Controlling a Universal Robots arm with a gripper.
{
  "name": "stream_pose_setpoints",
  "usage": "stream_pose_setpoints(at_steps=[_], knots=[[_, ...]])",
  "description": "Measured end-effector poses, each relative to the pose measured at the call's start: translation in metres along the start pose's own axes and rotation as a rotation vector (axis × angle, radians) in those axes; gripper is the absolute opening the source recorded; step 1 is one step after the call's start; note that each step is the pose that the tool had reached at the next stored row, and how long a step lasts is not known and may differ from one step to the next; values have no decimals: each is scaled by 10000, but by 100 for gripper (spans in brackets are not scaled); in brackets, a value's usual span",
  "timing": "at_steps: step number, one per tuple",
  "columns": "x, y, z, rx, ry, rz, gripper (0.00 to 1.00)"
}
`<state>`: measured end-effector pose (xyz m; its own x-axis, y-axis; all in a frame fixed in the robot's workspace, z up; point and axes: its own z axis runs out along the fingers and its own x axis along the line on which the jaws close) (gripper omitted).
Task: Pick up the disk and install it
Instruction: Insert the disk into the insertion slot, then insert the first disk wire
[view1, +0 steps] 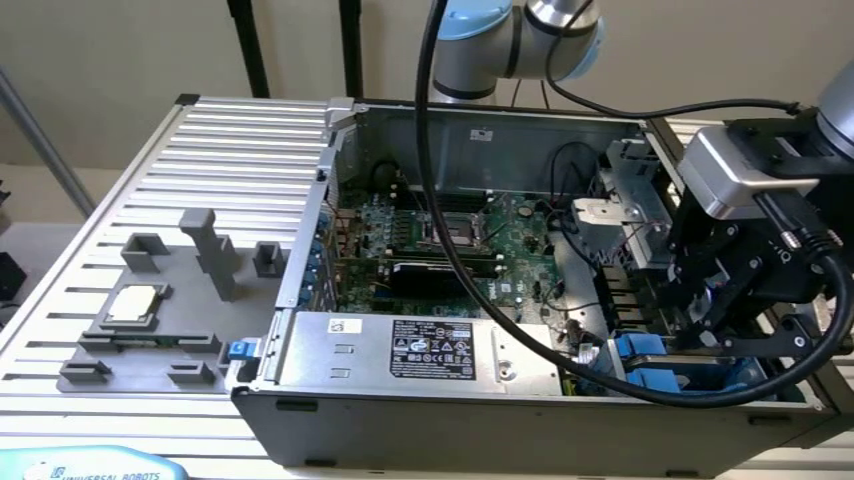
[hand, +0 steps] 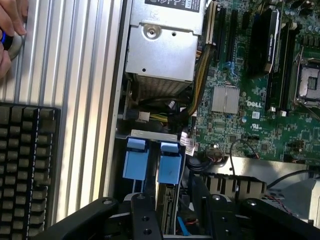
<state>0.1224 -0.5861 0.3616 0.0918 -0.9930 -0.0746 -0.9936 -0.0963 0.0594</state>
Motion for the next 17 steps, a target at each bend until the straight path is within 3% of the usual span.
stream_pose_setpoints(at_steps=[17], knots=[[-2,-25,-29,-1,3,-1,43]])
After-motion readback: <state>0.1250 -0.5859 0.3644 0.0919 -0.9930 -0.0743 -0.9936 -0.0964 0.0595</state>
